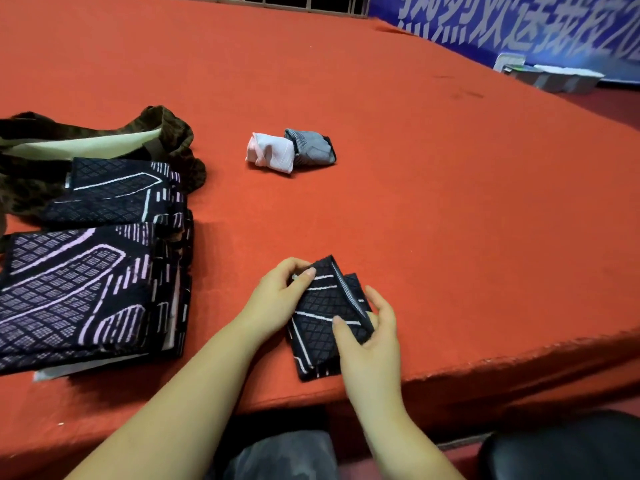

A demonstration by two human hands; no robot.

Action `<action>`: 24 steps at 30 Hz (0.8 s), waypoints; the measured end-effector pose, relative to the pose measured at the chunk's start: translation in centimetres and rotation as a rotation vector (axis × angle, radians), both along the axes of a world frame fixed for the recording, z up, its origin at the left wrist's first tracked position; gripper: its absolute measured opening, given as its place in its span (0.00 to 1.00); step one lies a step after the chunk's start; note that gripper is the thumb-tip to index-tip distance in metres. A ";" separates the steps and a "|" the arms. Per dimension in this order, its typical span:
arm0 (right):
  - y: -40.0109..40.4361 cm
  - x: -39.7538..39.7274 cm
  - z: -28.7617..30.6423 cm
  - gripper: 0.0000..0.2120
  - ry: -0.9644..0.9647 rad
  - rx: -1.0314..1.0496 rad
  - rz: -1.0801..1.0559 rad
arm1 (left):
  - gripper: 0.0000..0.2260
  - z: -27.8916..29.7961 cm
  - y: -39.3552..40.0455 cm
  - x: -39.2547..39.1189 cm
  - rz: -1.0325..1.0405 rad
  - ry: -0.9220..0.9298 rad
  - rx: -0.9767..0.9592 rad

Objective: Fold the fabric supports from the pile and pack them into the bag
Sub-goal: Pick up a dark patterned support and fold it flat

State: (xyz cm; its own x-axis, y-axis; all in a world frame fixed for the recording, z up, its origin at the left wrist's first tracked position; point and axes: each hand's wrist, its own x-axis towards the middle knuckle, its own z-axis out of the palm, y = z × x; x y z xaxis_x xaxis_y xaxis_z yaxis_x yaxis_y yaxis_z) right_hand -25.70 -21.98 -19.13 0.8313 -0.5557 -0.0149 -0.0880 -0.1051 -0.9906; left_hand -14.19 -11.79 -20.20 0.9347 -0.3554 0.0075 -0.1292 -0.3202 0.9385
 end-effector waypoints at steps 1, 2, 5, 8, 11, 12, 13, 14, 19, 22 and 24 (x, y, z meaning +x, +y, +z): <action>-0.8 -0.1 -0.1 0.25 0.026 -0.088 0.000 | 0.03 -0.2 -0.3 0.0 0.010 -0.040 0.077; -1.5 -0.3 -0.2 0.25 0.053 -0.182 0.000 | 0.02 -0.2 -0.6 0.0 0.021 -0.085 0.148; -2.7 -0.6 -0.8 0.25 0.127 -0.387 -0.007 | 0.07 0.3 -1.5 -0.3 0.065 -0.203 0.313; -3.2 -0.8 -0.9 0.24 0.147 -0.492 -0.043 | 0.09 0.3 -2.5 -0.4 0.071 -0.286 0.403; -3.8 -0.9 -1.3 0.24 0.177 -0.585 -0.067 | 0.11 -0.1 -3.5 -0.4 0.093 -0.326 0.484; -3.9 -1.0 -1.4 0.24 0.193 -0.617 -0.066 | 0.11 -0.3 -3.7 -0.4 0.102 -0.335 0.518; -4.0 -1.0 -1.5 0.24 0.206 -0.646 -0.063 | 0.12 -0.5 -3.9 -0.5 0.110 -0.343 0.553; -4.1 -1.1 -1.7 0.24 0.213 -0.675 -0.065 | 0.13 -0.8 -4.0 -0.6 0.123 -0.356 0.586; -3.8 -0.6 -2.6 0.23 0.180 -0.964 0.006 | 0.19 -1.4 -4.0 -0.9 0.180 -0.410 0.688; -4.0 -0.3 -3.3 0.31 0.349 -1.066 0.149 | 0.23 -1.5 -3.7 -1.3 0.156 -0.389 0.748; -4.4 -0.5 -3.4 0.37 0.461 -1.050 0.253 | 0.28 -1.5 -3.3 -1.7 0.106 -0.336 0.779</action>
State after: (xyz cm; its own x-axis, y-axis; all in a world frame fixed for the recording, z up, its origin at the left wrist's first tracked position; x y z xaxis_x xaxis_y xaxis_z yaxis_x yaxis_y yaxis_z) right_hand -26.25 -26.33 -22.55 0.9554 -0.2944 0.0244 -0.2753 -0.9173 -0.2877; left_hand -15.85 -15.10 -21.73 0.9551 -0.2851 0.0801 -0.2944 -0.8843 0.3625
